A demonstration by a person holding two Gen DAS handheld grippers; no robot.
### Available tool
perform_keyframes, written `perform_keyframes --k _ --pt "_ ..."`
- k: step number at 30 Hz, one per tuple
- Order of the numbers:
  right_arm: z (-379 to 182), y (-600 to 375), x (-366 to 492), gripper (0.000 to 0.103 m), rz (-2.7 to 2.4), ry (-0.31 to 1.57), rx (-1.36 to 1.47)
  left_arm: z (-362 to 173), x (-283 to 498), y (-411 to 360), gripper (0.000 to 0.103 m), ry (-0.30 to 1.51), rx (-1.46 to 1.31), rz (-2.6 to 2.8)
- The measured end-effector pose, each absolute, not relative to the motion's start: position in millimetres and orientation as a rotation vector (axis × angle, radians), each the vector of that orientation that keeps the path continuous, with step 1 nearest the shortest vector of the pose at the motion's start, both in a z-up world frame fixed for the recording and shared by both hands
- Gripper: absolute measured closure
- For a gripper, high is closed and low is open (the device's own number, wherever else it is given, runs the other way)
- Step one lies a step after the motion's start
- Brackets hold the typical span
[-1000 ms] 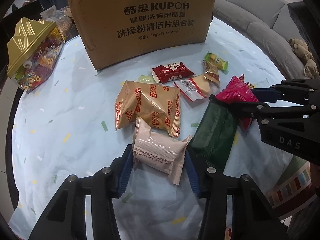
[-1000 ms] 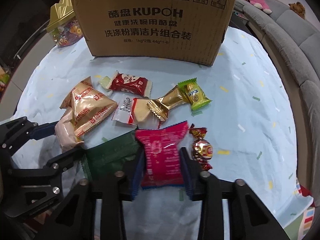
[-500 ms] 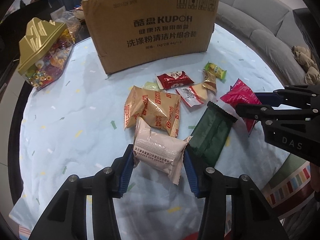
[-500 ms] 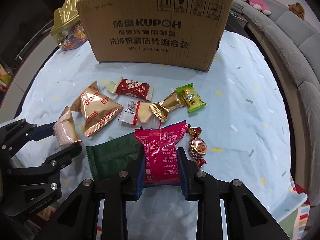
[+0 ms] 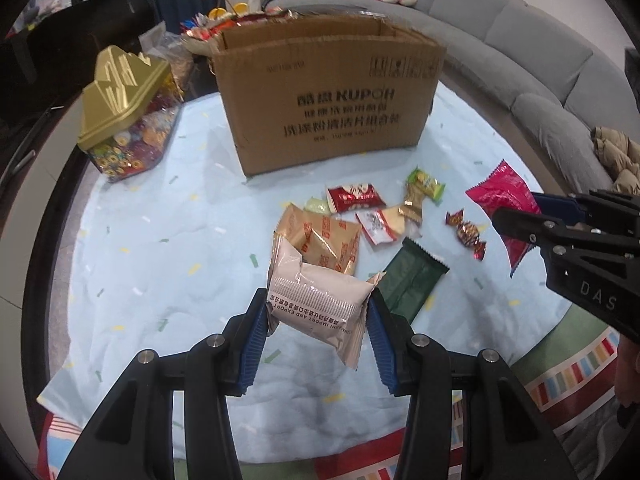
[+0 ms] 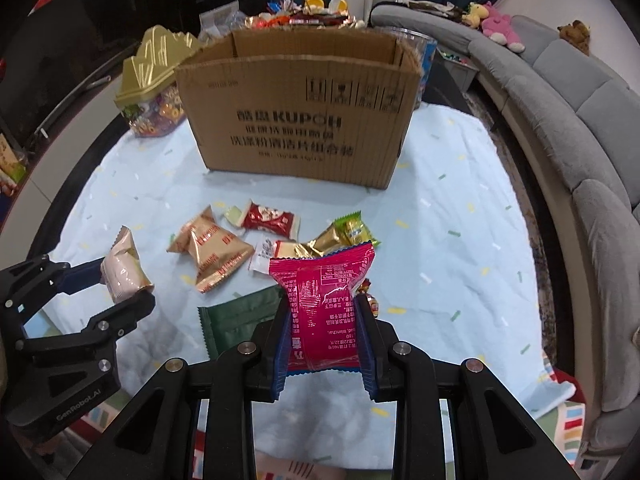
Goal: Organize snacks
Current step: 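Lift both packets and carry them over the open cardboard box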
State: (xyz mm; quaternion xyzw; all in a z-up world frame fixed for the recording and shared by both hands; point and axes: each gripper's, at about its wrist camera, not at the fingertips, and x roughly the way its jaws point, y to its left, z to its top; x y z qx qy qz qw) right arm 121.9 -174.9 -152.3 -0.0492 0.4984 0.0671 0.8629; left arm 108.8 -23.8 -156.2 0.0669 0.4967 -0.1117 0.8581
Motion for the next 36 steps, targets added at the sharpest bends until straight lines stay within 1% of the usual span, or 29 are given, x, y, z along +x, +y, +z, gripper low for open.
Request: perform_keyframes --k 17,36 --pt "-94 -170 122 0.073 0.112 0.944 -0.105 -85 125 -9 0.056 0.937 0.066 -0.117" --pt "-54 -171 159 0.073 0.079 0.855 -0.076 -49 164 -7 0.056 0.864 0.028 -0.059"
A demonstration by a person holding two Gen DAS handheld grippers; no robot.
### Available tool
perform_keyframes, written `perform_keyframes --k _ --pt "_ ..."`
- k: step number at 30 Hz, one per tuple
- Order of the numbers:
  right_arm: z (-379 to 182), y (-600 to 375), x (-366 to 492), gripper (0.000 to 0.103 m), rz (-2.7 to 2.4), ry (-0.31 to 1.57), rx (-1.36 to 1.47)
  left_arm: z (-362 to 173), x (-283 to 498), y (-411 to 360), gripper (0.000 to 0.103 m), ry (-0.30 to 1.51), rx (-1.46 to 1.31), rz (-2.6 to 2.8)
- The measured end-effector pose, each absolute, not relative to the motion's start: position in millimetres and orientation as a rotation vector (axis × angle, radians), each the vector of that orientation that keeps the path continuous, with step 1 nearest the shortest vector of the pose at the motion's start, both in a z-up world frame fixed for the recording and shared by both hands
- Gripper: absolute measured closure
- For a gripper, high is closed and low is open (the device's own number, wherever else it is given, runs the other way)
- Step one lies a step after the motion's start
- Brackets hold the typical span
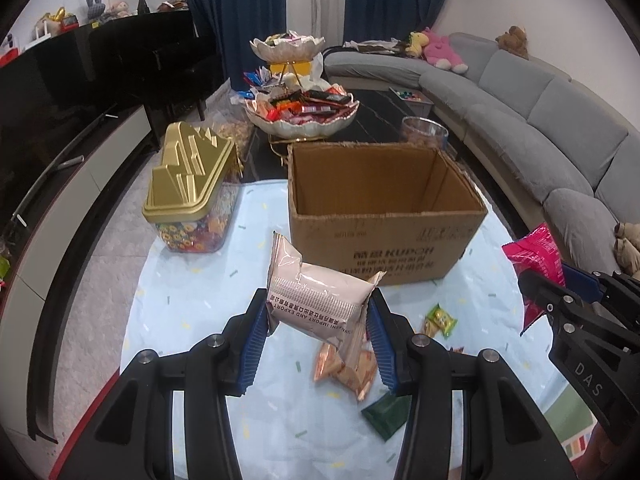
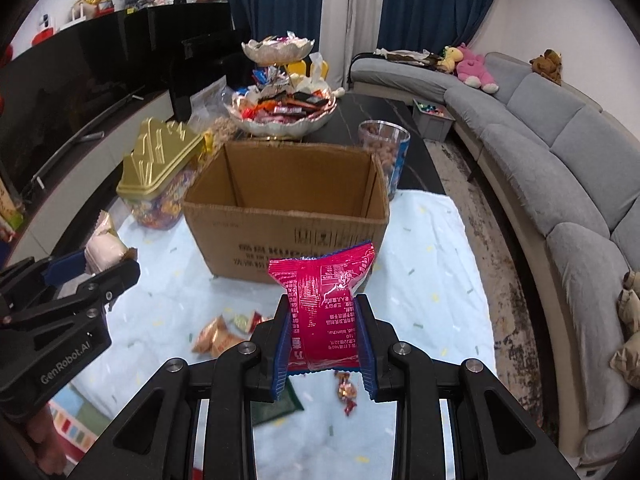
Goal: Organize snacks
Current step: 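Lift both packets and carry them over the open cardboard box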
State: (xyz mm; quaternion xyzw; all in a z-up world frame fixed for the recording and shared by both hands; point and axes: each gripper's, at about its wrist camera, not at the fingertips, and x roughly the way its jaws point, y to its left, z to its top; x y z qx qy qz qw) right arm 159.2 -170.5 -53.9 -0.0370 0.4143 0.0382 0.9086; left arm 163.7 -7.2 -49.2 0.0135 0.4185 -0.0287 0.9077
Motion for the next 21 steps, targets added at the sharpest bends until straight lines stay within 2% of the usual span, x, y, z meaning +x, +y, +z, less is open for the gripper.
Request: perform_keyframes --k 21 --pt "-24 -171 238 0.073 0.049 0.756 -0.051 -26 251 -7 0.056 0.81 -0.017 -0.015"
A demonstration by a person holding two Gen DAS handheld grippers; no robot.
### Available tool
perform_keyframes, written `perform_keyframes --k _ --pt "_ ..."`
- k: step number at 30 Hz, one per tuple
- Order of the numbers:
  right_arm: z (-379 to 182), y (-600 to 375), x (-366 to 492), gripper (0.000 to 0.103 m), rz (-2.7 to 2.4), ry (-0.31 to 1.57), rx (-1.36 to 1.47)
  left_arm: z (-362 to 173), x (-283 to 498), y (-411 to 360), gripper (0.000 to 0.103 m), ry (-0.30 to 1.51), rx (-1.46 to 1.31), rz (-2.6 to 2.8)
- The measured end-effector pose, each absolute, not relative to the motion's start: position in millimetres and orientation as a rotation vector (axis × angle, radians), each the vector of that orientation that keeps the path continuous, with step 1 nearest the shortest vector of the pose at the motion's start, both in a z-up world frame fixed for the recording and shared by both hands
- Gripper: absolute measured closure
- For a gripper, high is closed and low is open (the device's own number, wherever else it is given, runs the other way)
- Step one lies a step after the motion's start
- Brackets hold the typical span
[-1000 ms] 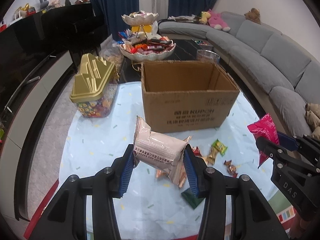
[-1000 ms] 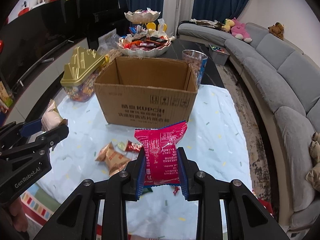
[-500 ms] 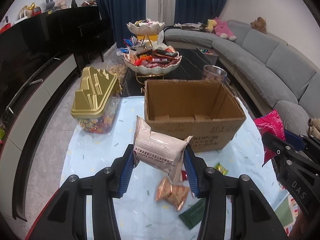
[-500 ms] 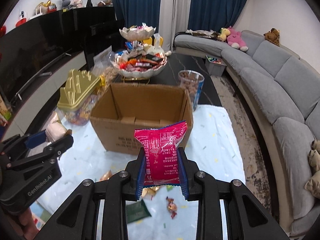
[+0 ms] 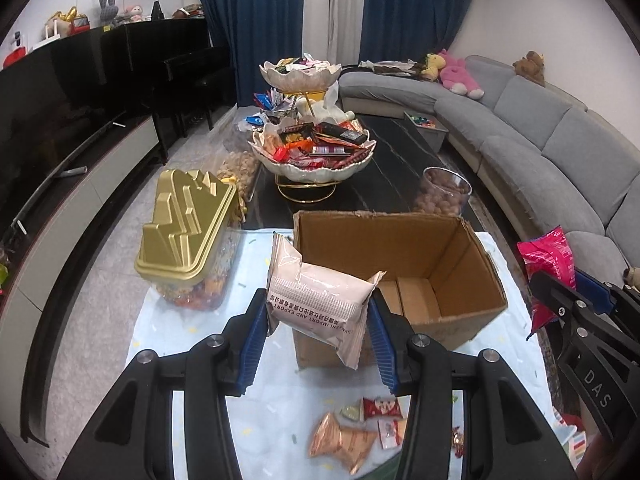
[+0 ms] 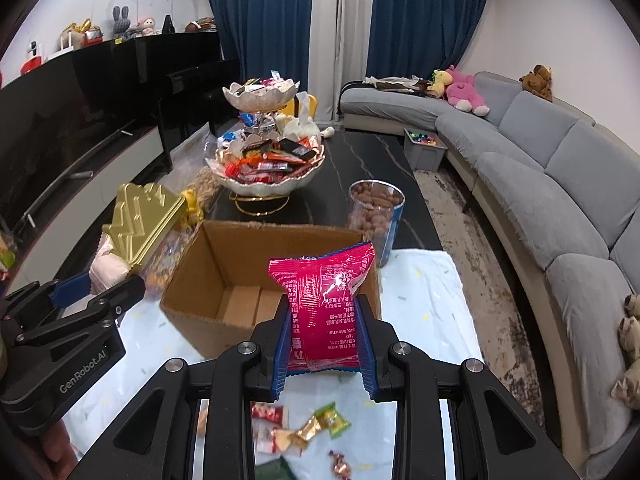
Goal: Organize snacks
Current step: 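Lift both packets and carry them over the open cardboard box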
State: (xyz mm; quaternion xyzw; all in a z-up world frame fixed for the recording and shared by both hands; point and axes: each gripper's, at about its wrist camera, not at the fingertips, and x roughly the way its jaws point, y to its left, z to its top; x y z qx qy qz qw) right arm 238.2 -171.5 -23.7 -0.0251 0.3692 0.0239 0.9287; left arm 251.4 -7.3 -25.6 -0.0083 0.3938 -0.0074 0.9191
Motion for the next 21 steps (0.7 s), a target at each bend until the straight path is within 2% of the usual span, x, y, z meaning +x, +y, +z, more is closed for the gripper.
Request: perform_keyframes --k 21 --pt "-46 -175 292 0.073 0.054 0.783 -0.044 -46 310 -14 0.055 0.822 -0.001 -0.017"
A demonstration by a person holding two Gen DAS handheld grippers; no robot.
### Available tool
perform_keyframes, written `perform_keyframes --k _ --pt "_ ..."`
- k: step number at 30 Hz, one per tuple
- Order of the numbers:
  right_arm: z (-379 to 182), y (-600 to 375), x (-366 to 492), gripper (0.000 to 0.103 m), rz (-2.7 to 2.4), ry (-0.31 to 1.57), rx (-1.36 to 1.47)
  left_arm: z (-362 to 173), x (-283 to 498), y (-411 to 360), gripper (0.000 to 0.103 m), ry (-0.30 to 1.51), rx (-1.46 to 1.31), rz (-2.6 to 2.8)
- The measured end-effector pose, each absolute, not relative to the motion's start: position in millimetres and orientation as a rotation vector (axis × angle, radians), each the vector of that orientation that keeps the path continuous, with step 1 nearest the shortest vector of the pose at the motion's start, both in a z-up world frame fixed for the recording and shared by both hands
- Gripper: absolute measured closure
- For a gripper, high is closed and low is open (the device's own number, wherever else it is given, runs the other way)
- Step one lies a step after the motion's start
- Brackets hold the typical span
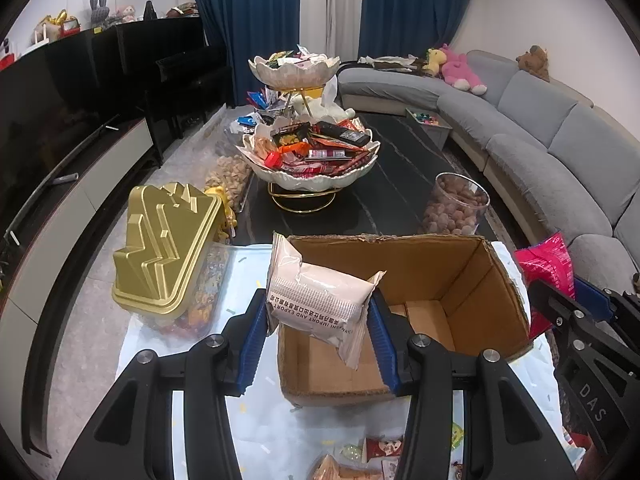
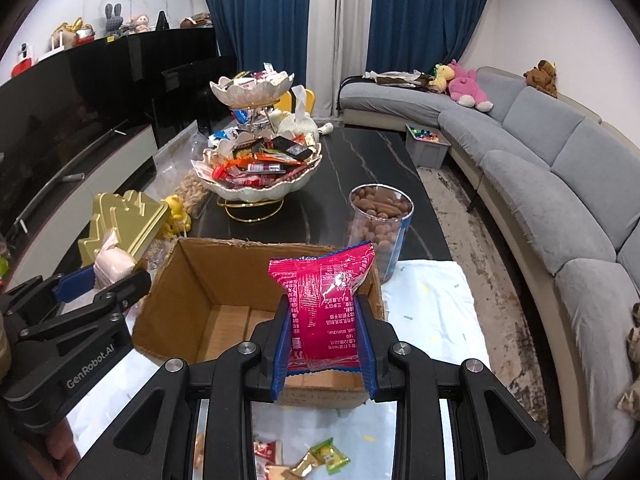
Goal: Organize snacks
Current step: 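Lift both packets and carry them over the open cardboard box, then open both tools to drop the packets into the box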
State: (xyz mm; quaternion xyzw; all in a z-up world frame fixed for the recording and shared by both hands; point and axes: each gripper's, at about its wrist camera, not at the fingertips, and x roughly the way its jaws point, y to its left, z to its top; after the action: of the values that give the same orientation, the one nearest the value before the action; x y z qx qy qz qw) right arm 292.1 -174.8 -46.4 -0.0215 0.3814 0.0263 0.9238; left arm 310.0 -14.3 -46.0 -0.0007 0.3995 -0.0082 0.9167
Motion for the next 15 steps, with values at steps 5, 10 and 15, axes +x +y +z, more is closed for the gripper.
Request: perform_keyframes --k 5,10,15 --pt "-58 -176 306 0.073 0.05 0.796 -0.049 -53 319 -15 0.055 0.828 0.004 -0.02" --pt "-67 -177 317 0.073 0.047 0.808 -0.052 -63 326 -18 0.055 0.843 0.008 -0.024" --pt "-74 -180 325 0.072 0.044 0.821 -0.043 -71 333 -20 0.055 0.855 0.01 -0.027"
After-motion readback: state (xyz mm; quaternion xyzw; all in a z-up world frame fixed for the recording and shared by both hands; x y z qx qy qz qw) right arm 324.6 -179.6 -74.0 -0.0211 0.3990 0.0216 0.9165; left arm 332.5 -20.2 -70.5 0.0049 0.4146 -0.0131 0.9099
